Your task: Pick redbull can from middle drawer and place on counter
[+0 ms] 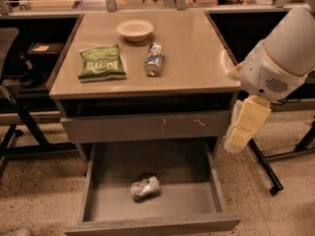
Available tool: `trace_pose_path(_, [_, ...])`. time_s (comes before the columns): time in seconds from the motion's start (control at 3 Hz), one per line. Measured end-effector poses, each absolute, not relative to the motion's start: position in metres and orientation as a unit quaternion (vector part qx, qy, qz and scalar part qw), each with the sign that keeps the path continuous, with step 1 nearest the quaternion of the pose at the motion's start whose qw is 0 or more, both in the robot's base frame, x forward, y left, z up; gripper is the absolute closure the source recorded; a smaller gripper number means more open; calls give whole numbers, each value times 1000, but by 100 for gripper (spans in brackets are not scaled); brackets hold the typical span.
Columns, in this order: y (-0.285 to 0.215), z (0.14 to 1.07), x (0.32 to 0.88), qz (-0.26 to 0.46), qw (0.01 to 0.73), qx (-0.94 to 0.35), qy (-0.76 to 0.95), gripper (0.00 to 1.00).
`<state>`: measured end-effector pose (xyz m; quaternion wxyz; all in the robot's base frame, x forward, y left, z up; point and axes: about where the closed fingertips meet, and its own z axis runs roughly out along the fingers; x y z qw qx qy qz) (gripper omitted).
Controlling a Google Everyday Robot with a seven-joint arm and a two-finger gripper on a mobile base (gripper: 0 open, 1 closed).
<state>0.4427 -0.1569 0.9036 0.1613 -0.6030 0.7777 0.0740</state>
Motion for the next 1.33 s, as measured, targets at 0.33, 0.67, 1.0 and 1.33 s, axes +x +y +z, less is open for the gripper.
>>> trace_pose_path(0.33, [-154,903,443,81,163,-603,777,0])
trace_pose_path(0.67, [-146,880,438,99,167,-603,774,0])
trace_pose_path(1.0, [-118,824,435,108,159,-609,770,0])
trace_pose_path(1.33, [-82,758,438,103,151,-630,755,0])
